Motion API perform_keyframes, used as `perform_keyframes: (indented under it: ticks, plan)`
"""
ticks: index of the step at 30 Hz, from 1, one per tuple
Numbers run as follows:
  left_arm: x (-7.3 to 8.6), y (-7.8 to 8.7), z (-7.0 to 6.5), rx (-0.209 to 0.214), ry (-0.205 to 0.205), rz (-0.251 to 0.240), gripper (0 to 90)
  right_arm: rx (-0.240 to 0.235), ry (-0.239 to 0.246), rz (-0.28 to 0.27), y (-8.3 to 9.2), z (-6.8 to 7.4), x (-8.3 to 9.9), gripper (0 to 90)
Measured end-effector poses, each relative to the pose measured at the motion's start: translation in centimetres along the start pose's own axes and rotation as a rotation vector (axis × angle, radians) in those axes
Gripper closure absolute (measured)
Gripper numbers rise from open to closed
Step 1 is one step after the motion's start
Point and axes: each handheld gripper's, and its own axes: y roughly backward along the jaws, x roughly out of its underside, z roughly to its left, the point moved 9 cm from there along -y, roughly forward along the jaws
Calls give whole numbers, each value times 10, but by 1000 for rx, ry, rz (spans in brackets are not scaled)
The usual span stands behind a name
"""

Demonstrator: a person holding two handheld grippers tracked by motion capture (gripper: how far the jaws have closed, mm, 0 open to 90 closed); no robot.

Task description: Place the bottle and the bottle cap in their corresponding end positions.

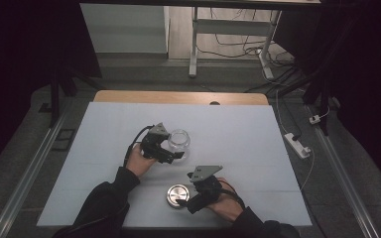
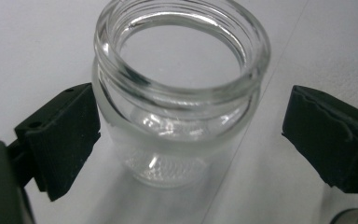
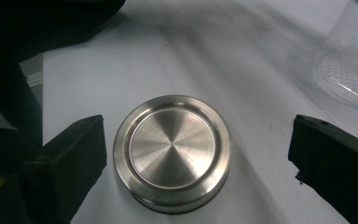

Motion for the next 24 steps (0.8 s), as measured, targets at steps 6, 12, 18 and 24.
perform_keyframes:
  ticks: [6,12,18,24]
  plan:
    - [1,17,-3,2,21,-25,55,-10,-24,-12,5,0,-1,38]
    - [4,29,-11,31,39,-39,63,-10,-39,-16,8,0,-2,19]
    - [7,35,-25,63,34,-33,53,19,-82,-42,14,-5,-4,0]
    - [11,45,-37,71,36,-43,37,43,-81,-44,24,-8,-3,0]
